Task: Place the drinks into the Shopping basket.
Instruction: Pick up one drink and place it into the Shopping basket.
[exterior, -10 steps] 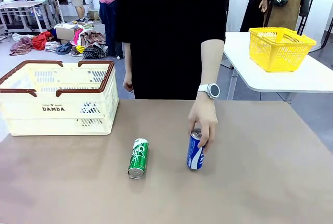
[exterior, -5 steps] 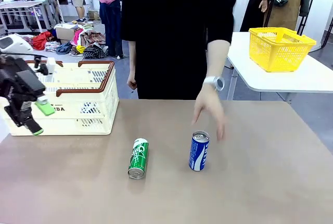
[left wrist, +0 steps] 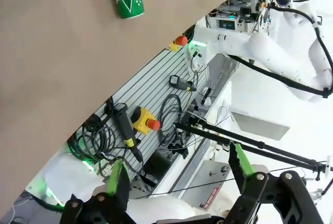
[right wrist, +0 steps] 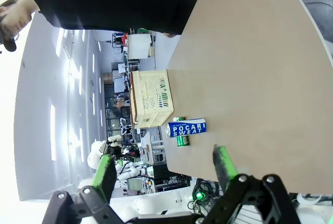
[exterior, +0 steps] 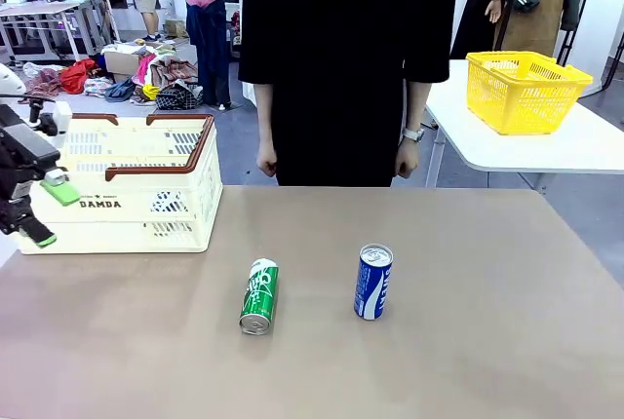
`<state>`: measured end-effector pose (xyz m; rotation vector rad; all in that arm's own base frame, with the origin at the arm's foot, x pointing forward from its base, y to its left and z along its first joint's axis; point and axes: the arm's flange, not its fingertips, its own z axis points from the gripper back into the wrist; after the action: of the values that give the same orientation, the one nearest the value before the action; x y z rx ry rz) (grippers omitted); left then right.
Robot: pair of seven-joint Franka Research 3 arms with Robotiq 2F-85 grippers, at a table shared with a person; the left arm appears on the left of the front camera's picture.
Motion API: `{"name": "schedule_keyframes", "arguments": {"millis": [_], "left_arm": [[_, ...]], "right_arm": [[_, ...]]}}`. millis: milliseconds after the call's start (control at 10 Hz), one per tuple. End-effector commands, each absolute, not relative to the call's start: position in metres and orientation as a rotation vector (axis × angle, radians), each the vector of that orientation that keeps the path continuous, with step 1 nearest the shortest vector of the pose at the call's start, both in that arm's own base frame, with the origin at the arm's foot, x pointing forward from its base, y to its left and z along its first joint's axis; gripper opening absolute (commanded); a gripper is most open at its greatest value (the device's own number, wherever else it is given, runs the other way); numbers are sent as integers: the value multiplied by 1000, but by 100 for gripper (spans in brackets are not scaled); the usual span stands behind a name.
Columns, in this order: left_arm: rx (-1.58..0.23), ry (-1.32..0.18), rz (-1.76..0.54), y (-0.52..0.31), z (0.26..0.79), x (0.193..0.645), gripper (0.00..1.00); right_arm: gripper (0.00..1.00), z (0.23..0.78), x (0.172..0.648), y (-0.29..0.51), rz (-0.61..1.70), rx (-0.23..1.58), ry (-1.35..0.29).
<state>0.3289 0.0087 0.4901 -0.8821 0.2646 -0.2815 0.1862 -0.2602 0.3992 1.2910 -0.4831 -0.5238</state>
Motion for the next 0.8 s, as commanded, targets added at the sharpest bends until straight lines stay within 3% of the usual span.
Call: {"name": "schedule_keyframes", "arguments": {"millis": [0,400,700], "left_arm": [[-836,278,-325,-18,498,332,100],[-536,395,-373,-143,506,349,100],[-226,278,-292,-255,482,322,100]], "right_arm": [[100,402,186,-260,-515,1293,-492],[100,402,186,-260,-515,1293,-492],[100,402,186,-260,-515,1293,-492]]}}
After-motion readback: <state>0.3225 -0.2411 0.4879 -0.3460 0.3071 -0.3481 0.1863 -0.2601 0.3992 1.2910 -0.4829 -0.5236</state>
